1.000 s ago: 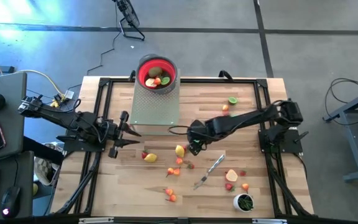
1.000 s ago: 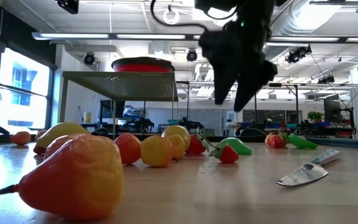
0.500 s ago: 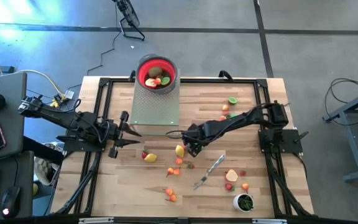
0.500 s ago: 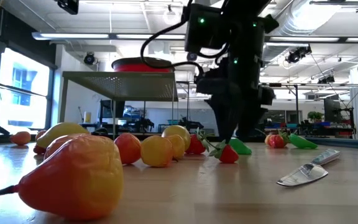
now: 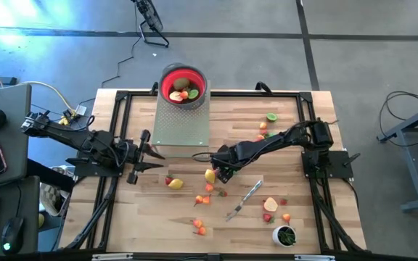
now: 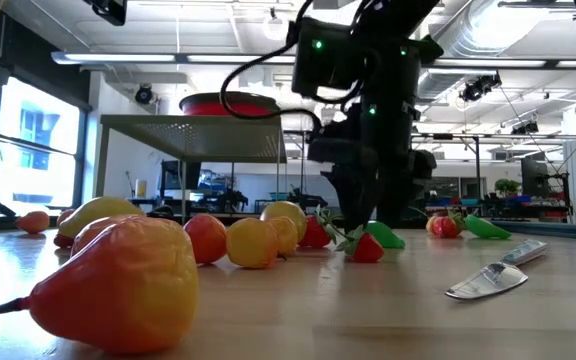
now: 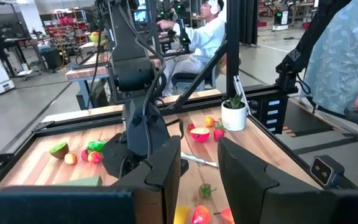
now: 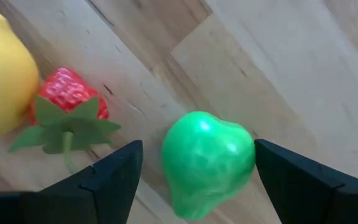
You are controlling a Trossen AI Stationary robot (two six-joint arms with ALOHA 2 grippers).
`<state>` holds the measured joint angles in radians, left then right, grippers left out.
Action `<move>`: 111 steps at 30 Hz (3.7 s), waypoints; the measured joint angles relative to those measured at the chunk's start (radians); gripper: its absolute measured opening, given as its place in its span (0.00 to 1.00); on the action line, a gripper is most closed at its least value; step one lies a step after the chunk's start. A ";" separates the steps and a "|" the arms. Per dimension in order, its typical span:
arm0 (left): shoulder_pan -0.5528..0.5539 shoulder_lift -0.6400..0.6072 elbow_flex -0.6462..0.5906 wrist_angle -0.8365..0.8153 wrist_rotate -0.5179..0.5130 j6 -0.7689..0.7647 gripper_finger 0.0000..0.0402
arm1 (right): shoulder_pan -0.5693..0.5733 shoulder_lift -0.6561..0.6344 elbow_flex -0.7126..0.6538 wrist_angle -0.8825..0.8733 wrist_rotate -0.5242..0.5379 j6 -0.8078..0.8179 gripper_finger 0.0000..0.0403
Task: Pick & Place Fruit
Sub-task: Put the green half pear into the red strainer on the shelf
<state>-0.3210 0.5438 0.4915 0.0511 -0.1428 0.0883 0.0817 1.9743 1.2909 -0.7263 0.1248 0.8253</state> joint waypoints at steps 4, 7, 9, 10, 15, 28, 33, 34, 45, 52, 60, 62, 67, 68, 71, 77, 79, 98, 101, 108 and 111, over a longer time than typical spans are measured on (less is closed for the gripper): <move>0.000 0.000 0.000 -0.002 0.000 0.000 0.26 | -0.002 0.018 0.004 0.011 -0.003 -0.010 0.74; 0.000 0.000 0.000 -0.002 -0.001 0.000 0.26 | -0.002 0.023 0.003 0.011 -0.002 -0.010 0.74; 0.000 0.000 0.000 -0.001 -0.001 0.000 0.26 | -0.002 0.024 0.004 0.010 -0.003 -0.010 0.74; 0.000 0.000 0.000 -0.001 -0.002 0.000 0.26 | -0.002 0.024 0.004 0.009 -0.004 -0.010 0.74; 0.000 0.000 0.000 -0.001 -0.002 0.000 0.26 | -0.002 0.025 0.003 0.005 -0.018 -0.010 0.73; 0.000 0.000 0.000 0.000 -0.001 0.000 0.26 | -0.002 0.021 0.002 -0.002 -0.038 -0.011 0.57; 0.000 0.000 0.000 0.014 -0.003 0.013 0.26 | -0.002 0.021 0.002 -0.002 -0.043 -0.011 0.59; 0.000 0.000 0.000 0.017 -0.006 0.013 0.26 | -0.002 0.021 0.002 -0.002 -0.043 -0.011 0.60; 0.000 0.000 0.000 0.037 -0.010 0.015 0.26 | -0.002 0.022 0.001 0.002 -0.065 -0.033 0.60; 0.000 0.000 0.000 0.036 -0.010 0.027 0.26 | -0.002 0.022 0.000 0.009 -0.069 -0.011 0.60; 0.000 0.000 0.000 0.034 -0.010 0.047 0.26 | -0.002 0.022 0.000 0.014 -0.070 0.023 0.60; 0.000 0.000 0.000 0.026 -0.010 0.046 0.26 | -0.002 0.022 0.000 0.022 -0.070 0.030 0.60; 0.000 0.000 0.000 0.012 -0.009 0.046 0.26 | -0.002 0.022 0.000 0.031 -0.070 0.039 0.60; 0.000 0.000 0.000 0.008 -0.009 0.046 0.26 | -0.002 0.022 0.000 0.031 -0.071 0.039 0.60; 0.000 0.000 0.000 0.002 -0.009 0.046 0.26 | -0.002 0.022 0.000 0.032 -0.071 0.039 0.60; 0.000 0.000 0.000 0.003 -0.009 0.045 0.26 | -0.006 0.023 -0.001 0.033 -0.062 0.038 0.56; 0.000 0.000 0.000 0.003 -0.008 0.045 0.26 | -0.007 0.023 -0.001 0.033 -0.064 0.037 0.54; 0.000 0.000 0.000 0.008 -0.006 0.038 0.26 | 0.000 -0.080 -0.004 0.072 -0.145 -0.003 0.55; 0.000 0.000 0.000 0.009 -0.006 0.037 0.26 | -0.003 -0.116 -0.003 0.086 -0.148 -0.022 0.55; 0.000 0.000 0.000 0.047 -0.024 0.038 0.26 | -0.012 -0.238 -0.002 0.102 -0.165 -0.055 0.55; 0.000 0.000 0.000 0.088 -0.070 0.035 0.26 | -0.013 -0.298 -0.001 0.126 -0.158 -0.077 0.55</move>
<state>-0.3210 0.5438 0.4919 0.1396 -0.2130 0.1234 0.0682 1.6765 1.2895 -0.6006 -0.0335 0.7479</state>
